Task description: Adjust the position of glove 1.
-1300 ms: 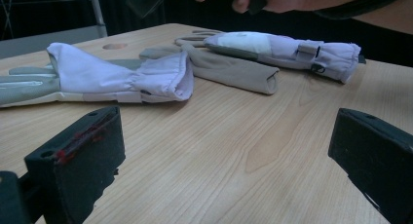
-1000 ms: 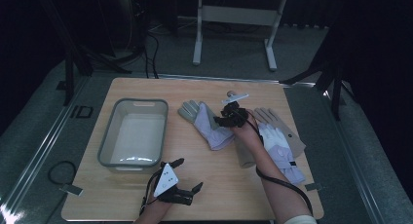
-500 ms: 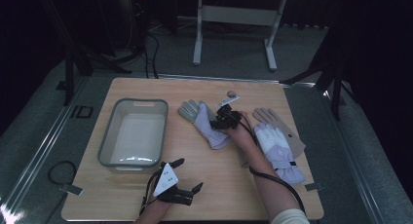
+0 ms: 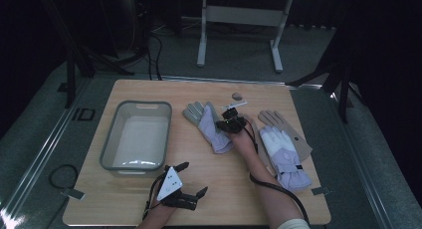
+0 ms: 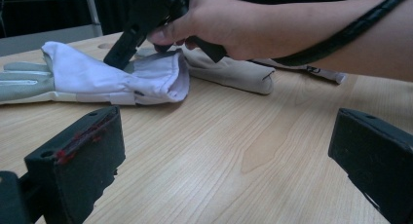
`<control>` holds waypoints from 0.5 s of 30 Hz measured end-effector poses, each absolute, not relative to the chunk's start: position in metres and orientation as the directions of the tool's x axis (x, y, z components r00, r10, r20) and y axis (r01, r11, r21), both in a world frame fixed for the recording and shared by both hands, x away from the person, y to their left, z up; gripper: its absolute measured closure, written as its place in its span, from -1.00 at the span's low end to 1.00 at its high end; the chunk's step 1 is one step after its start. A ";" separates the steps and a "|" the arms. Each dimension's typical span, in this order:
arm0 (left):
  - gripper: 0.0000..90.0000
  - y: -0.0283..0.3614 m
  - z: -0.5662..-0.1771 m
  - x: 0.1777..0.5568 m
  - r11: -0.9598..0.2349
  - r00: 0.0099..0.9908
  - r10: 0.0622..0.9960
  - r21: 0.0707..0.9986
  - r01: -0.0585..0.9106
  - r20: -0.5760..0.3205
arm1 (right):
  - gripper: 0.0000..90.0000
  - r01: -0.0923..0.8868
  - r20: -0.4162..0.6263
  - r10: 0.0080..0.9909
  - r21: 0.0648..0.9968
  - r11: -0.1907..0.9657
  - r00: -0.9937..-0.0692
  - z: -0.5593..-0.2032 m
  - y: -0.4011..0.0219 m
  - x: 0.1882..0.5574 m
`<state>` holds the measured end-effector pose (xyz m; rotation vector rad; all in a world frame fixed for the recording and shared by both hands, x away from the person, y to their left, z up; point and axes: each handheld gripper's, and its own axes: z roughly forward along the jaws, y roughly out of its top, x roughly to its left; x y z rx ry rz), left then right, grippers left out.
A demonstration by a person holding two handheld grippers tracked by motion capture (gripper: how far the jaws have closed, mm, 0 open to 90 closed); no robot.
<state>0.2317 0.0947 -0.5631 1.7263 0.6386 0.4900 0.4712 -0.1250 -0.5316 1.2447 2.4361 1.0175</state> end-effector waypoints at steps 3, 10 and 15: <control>-1.00 0.094 -0.563 0.231 -0.179 0.761 0.649 0.971 0.159 -0.005 | 0.96 0.639 0.141 0.808 0.694 0.332 -0.572 -0.522 -0.125 0.460; -1.00 0.095 -0.563 0.231 -0.175 0.758 0.652 0.971 0.161 -0.008 | 0.96 0.654 0.232 0.866 0.745 0.134 -0.443 -0.498 -0.139 0.422; -1.00 0.095 -0.563 0.231 -0.177 0.756 0.655 0.971 0.160 -0.005 | 0.96 0.625 0.259 0.882 0.779 0.050 -0.394 -0.487 -0.148 0.391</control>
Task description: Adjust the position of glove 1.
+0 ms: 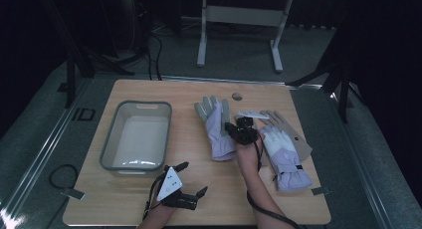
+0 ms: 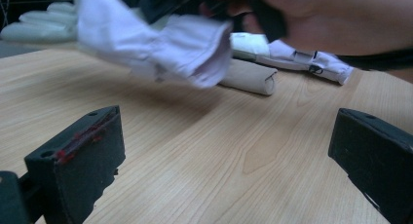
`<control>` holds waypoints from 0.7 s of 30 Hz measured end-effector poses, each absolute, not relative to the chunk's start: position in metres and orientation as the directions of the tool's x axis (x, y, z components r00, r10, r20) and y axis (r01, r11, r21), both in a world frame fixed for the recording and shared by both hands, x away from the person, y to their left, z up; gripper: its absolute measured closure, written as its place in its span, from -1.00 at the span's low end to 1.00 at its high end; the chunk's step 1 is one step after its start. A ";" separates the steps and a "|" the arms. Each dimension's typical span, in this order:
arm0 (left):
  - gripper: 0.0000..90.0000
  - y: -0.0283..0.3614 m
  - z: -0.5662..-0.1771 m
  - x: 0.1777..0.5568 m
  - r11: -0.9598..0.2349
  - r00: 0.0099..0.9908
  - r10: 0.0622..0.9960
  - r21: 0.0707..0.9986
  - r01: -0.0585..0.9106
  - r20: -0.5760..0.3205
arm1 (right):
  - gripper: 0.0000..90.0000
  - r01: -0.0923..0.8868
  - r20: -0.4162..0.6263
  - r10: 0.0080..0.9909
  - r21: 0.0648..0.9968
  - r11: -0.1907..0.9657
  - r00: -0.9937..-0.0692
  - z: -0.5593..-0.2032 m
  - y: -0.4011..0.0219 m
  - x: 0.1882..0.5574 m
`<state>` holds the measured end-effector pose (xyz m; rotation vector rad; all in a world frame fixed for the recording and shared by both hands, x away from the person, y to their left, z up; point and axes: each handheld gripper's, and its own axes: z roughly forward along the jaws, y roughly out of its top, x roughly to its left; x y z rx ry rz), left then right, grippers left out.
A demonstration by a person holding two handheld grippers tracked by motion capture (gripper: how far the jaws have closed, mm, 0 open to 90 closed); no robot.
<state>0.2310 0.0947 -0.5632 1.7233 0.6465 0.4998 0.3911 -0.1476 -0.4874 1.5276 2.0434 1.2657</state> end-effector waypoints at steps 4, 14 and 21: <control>-1.00 0.095 -0.563 0.231 -0.175 0.756 0.655 0.971 0.161 -0.007 | 0.96 0.602 0.262 0.890 0.799 0.017 -0.374 -0.484 -0.151 0.371; -1.00 0.095 -0.563 0.231 -0.177 0.755 0.656 0.971 0.159 -0.004 | 0.96 0.655 0.287 0.915 0.755 -0.034 -0.283 -0.517 -0.152 0.354; -1.00 0.095 -0.563 0.231 -0.177 0.756 0.654 0.971 0.158 -0.004 | 0.90 0.704 0.283 0.925 0.710 -0.024 -0.253 -0.542 -0.151 0.364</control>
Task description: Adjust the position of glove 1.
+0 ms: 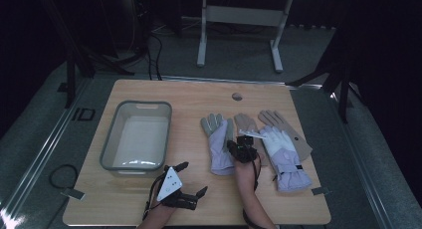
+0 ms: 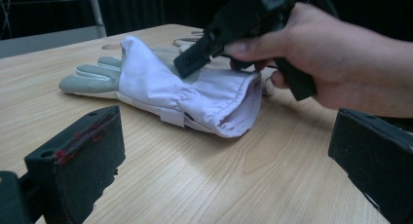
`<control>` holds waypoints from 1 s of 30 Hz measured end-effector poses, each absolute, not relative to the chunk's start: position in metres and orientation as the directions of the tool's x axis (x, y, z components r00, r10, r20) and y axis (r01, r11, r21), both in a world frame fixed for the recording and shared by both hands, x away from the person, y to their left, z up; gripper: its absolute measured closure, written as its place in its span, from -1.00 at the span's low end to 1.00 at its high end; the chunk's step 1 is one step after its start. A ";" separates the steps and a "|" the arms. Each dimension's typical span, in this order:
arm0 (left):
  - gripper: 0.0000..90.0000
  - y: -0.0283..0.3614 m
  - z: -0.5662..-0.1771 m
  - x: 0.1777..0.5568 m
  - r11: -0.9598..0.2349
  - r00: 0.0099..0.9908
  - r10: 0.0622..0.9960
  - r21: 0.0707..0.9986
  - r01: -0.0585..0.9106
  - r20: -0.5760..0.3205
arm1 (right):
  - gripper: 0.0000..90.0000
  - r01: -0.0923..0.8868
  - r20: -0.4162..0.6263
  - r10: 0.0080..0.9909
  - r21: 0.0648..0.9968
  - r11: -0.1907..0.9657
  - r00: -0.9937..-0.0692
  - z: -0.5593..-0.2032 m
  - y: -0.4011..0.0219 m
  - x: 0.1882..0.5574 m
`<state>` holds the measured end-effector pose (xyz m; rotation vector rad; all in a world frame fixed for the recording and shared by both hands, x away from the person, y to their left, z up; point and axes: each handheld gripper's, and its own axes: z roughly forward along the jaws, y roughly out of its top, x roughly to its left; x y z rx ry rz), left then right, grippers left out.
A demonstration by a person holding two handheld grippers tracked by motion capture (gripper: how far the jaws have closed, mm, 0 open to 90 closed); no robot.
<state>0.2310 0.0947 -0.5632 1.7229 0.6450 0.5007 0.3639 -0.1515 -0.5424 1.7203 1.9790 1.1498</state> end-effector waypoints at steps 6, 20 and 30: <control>-1.00 0.095 -0.563 0.231 -0.176 0.757 0.654 0.971 0.162 -0.008 | 0.50 0.695 0.274 0.918 0.719 0.002 -0.286 -0.533 -0.157 0.364; -1.00 0.095 -0.563 0.232 -0.174 0.757 0.653 0.971 0.164 -0.011 | 0.18 0.595 0.108 0.879 0.773 0.219 -0.464 -0.472 -0.207 0.371; -1.00 0.095 -0.563 0.232 -0.174 0.756 0.654 0.971 0.163 -0.009 | 0.18 0.556 0.046 0.865 0.783 0.279 -0.499 -0.455 -0.258 0.364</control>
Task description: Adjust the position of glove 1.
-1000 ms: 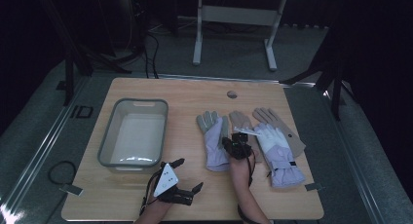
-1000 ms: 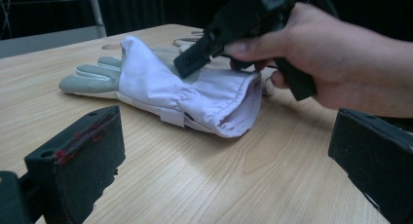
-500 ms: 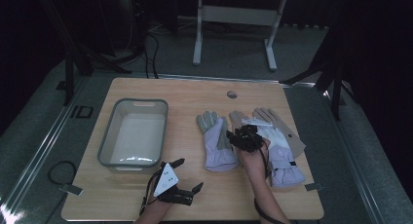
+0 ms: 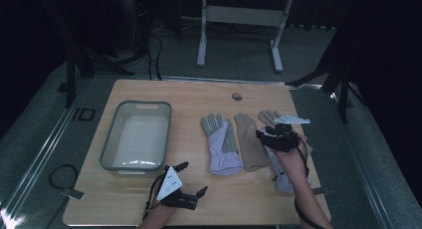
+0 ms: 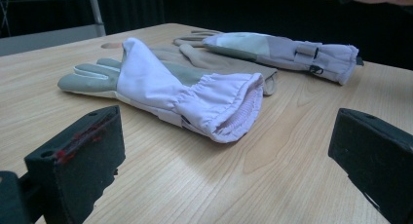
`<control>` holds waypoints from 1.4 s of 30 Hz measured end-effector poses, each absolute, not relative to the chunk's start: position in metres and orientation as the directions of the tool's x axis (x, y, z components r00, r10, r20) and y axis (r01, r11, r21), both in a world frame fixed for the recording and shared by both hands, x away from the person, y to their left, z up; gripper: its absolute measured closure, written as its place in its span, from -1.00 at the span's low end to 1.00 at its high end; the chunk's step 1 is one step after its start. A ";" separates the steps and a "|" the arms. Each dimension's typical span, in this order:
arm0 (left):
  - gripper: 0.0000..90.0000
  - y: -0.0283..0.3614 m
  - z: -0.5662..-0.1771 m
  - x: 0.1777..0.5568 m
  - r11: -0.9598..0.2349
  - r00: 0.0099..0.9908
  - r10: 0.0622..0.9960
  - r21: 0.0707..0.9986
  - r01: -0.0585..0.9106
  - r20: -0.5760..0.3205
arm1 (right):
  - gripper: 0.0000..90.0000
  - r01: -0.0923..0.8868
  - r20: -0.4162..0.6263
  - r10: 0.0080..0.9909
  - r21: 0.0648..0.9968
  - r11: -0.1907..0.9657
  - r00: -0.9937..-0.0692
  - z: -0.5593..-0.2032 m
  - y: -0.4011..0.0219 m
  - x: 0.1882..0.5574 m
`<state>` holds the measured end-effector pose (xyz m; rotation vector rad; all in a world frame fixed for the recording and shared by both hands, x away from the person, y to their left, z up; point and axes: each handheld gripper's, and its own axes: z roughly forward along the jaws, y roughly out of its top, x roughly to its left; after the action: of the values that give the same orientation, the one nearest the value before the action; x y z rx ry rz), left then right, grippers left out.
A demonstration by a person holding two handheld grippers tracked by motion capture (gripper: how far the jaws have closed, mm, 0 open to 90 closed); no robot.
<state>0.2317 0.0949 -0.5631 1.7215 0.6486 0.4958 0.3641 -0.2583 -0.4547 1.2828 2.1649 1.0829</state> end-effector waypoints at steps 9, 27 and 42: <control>-1.00 0.095 -0.563 0.232 -0.176 0.756 0.655 0.971 0.164 -0.009 | 0.19 0.564 -0.001 0.862 0.756 0.332 -0.506 -0.452 -0.304 0.354; -1.00 0.095 -0.563 0.232 -0.173 0.754 0.657 0.970 0.169 -0.014 | 0.18 0.657 0.023 0.840 0.634 0.407 -0.542 -0.511 -0.351 0.344; -1.00 0.095 -0.563 0.232 -0.176 0.752 0.659 0.970 0.169 -0.011 | 0.73 0.662 0.051 0.830 0.631 0.404 -0.556 -0.529 -0.348 0.342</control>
<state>0.2319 0.0947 -0.5630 1.7250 0.6570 0.4962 0.3422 -0.3483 -0.5288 1.3060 2.3935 0.8886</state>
